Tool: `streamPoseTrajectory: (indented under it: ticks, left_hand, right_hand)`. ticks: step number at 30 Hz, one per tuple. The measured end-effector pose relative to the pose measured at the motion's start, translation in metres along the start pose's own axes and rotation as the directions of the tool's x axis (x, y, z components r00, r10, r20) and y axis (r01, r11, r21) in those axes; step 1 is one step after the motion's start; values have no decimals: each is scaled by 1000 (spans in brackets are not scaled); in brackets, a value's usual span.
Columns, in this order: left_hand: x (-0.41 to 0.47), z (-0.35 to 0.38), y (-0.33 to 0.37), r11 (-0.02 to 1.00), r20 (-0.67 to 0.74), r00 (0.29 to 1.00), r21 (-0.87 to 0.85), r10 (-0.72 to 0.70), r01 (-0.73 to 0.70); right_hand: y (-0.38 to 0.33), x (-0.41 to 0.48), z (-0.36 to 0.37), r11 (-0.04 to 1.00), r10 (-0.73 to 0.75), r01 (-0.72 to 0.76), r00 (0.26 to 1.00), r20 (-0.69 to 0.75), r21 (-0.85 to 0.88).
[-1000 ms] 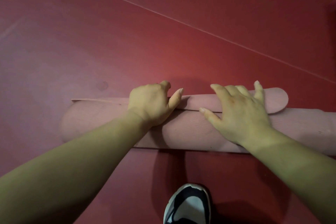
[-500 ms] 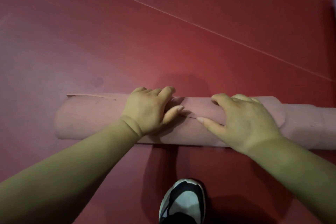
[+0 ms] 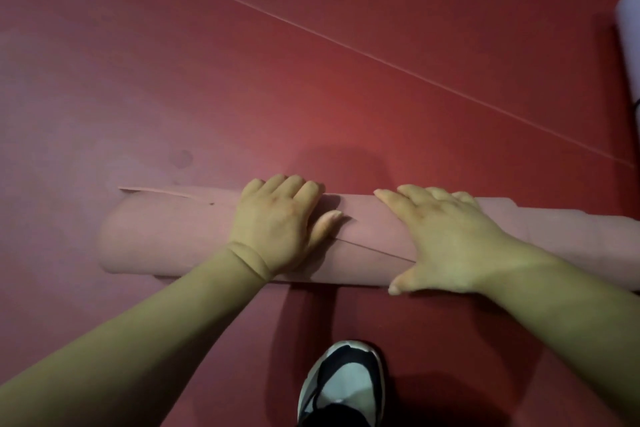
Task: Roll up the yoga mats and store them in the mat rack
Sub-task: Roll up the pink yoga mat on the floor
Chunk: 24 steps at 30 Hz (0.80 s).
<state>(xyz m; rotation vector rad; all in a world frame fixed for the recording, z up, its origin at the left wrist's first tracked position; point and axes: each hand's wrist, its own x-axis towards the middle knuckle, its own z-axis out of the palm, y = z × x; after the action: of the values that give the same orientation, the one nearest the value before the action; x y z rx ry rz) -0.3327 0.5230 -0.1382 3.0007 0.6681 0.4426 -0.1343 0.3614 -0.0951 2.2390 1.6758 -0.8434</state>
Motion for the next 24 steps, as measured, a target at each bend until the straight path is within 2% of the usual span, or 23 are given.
streamPoseTrajectory:
  ticks: [3,5,7,8,9,10,11,12,14,15,17,19,21,24]
  left_hand:
    - [-7,-2,9,998,-17,998,19,-60,61]
    - [-17,-7,22,994,-52,992,-28,-112,110]
    - [-35,-17,41,966,-48,979,-176,-199,188]
    - [-45,-22,49,915,-12,956,-294,-292,276]
    - [-54,-27,56,812,53,904,-419,-424,405]
    - [-61,-30,61,658,138,818,-527,-559,539]
    - [-66,-31,63,487,228,713,-592,-663,642]
    - [-67,-31,63,368,288,622,-602,-728,709]
    - [-57,-34,59,272,333,523,-573,-785,773]
    - [-48,-39,57,255,342,514,-578,-786,775]
    - [-26,-43,55,247,353,547,-622,-759,743]
    - [1,-40,50,270,320,633,-704,-705,657]
    - [34,-45,45,254,255,716,-815,-650,521]
    - [80,-65,46,195,204,770,-899,-604,391]
  right_hand:
    - [-5,-2,8,998,-9,5,997,-76,-56]
    - [-4,-1,8,998,-19,13,996,-90,-64]
    - [0,1,6,999,-14,11,996,-90,-37]
    - [2,3,4,1000,-12,10,996,-92,-23]
    - [3,4,4,1000,-11,10,995,-98,-11]
    - [4,5,3,1000,-10,10,994,-106,1]
    - [4,5,3,1000,-6,8,994,-114,12]
    - [4,5,2,1000,5,-2,993,-119,28]
    - [4,4,-2,995,51,-39,989,-139,91]
    - [5,3,-5,987,88,-65,984,-154,147]
    - [7,-3,-17,950,161,-98,967,-198,296]
    - [8,-10,-33,906,191,-72,949,-251,418]
    - [9,-20,-53,882,193,-43,941,-276,469]
    - [18,-38,-84,830,189,1,941,-282,557]
